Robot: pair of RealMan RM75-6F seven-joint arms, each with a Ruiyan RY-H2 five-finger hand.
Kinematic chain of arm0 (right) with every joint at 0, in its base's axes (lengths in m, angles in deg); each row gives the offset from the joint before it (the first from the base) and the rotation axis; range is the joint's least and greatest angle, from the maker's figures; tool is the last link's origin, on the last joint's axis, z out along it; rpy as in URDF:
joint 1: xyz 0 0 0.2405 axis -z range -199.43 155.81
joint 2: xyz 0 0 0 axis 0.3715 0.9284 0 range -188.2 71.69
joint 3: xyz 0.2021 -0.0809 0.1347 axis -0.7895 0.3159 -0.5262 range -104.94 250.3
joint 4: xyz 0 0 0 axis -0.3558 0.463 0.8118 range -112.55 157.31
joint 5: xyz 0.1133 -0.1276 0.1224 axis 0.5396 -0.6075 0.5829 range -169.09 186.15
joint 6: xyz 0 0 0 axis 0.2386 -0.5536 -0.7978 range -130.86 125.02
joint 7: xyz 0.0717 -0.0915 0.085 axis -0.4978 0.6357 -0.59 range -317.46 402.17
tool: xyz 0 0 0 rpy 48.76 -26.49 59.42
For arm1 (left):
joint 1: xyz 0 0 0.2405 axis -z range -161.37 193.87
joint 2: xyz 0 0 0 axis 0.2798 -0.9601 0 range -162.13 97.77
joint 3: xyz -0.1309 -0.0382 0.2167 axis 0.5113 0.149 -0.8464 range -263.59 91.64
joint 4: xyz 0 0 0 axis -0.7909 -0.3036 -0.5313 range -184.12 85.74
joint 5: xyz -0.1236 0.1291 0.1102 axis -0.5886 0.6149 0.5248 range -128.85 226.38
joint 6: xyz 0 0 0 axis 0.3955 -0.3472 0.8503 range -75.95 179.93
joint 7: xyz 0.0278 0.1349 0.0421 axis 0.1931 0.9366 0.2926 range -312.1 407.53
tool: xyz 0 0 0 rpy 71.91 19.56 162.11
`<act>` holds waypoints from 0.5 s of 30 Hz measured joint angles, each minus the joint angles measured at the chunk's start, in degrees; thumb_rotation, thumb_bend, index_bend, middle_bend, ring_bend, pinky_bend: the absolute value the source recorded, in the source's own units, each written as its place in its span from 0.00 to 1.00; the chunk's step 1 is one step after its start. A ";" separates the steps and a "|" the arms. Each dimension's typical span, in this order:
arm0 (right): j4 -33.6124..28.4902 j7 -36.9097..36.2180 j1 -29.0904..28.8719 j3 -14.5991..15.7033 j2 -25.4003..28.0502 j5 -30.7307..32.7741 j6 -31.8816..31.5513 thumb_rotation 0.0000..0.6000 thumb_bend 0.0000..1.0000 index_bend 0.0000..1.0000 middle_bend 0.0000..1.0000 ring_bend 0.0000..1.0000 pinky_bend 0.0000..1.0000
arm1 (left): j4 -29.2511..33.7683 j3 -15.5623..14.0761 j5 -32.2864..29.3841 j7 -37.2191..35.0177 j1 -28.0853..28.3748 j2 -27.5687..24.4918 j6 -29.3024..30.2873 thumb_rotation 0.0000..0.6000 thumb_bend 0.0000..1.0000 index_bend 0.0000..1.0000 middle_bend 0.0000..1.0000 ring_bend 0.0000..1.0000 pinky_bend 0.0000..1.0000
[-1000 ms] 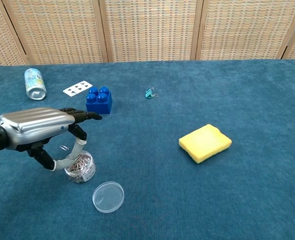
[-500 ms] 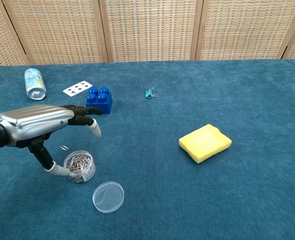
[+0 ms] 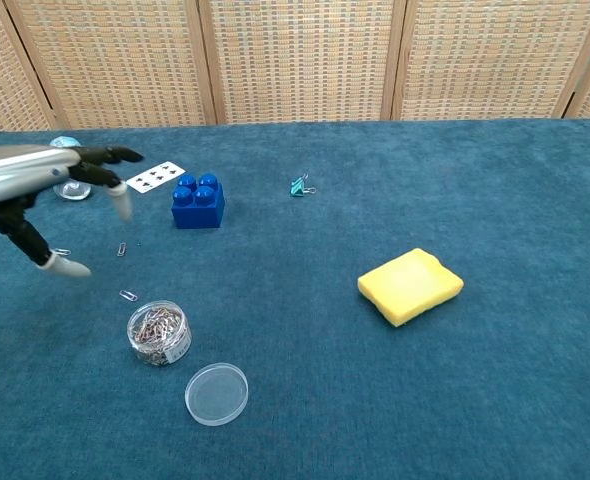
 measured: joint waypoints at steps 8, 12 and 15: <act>0.47 1.16 -0.49 -0.36 -0.65 0.97 0.62 1.00 0.00 0.00 0.00 0.00 0.00 | -11.58 1.21 -3.50 -4.64 0.34 0.53 -3.34 1.00 0.21 0.48 0.00 0.00 0.00; 0.90 2.10 -0.79 -0.57 -1.13 1.70 1.08 1.00 0.00 0.00 0.00 0.00 0.00 | -19.61 1.40 -4.15 -7.41 0.76 3.54 -5.12 1.00 0.23 0.50 0.00 0.00 0.00; 1.13 2.92 -1.10 -0.71 -1.53 2.30 1.56 1.00 0.00 0.00 0.00 0.00 0.00 | -26.61 1.46 -4.20 -9.89 1.18 6.88 -6.23 1.00 0.23 0.50 0.00 0.00 0.00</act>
